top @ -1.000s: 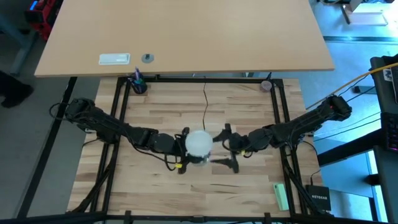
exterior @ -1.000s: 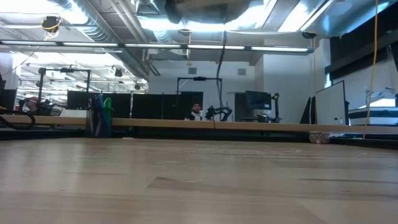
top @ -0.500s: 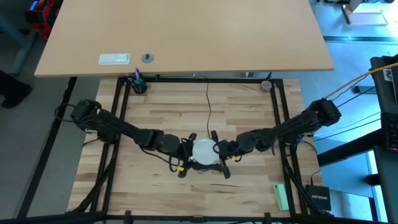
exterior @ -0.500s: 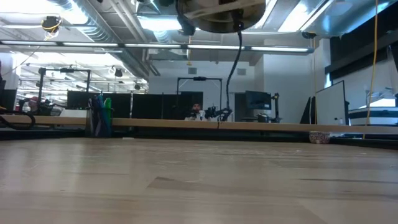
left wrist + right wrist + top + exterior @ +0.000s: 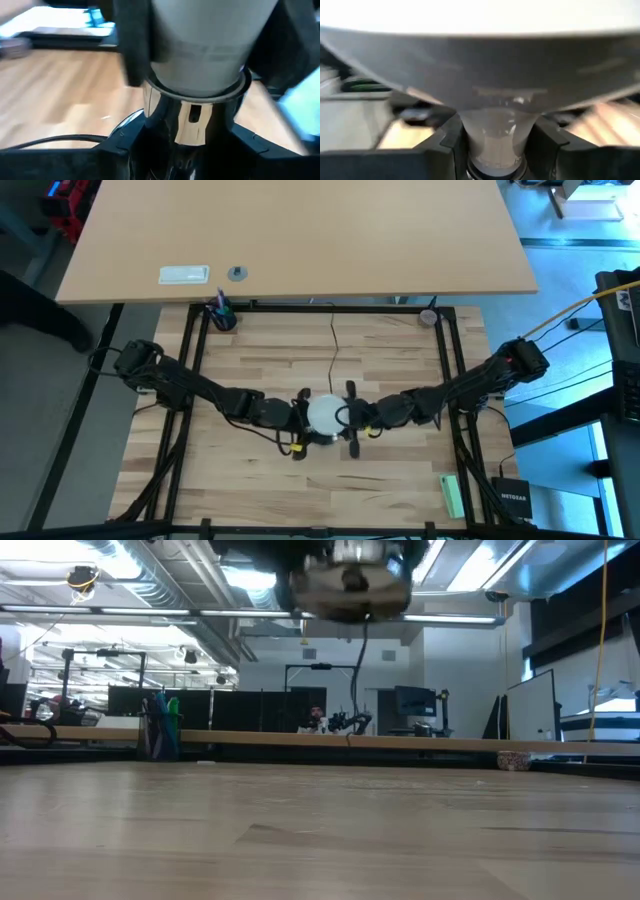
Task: Screw lightbulb
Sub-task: Insert the lightbulb into the lamp
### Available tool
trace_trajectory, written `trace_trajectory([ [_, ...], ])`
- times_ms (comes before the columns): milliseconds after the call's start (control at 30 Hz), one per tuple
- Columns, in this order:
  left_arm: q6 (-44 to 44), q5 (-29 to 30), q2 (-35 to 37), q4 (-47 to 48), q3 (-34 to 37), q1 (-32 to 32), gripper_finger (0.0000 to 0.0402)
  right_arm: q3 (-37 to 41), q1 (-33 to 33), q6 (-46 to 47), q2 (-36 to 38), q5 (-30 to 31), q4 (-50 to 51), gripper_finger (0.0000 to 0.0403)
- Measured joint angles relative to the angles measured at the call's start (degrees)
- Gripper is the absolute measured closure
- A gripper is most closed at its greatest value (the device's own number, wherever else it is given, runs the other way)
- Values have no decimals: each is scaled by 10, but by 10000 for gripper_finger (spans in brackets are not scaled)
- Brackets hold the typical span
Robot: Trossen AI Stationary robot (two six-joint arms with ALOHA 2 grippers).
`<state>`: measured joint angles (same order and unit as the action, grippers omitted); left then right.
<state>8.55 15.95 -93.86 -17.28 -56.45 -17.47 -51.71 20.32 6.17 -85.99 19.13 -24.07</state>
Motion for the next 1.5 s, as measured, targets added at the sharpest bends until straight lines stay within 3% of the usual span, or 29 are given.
trace_trajectory([
  [167,17,109,-24,-1,0,-1,231,-1,1,63,-28,171,5,259],
  [333,34,168,-40,7,-5,-3,231,-1,1,71,-50,219,-11,259],
  [533,33,184,-41,18,-7,-4,231,0,-1,49,-48,182,-9,249],
  [733,29,181,-41,32,-8,-6,231,1,20,41,17,89,101,106],
  [900,28,176,-41,4,13,-4,231,1,65,61,50,99,229,42],
  [1133,19,155,-84,-70,44,7,231,60,89,74,22,128,217,45],
  [1267,18,140,-125,-107,47,8,231,135,74,81,23,133,139,63],
  [1500,32,138,-174,-126,48,17,211,242,36,101,19,83,-23,76],
])
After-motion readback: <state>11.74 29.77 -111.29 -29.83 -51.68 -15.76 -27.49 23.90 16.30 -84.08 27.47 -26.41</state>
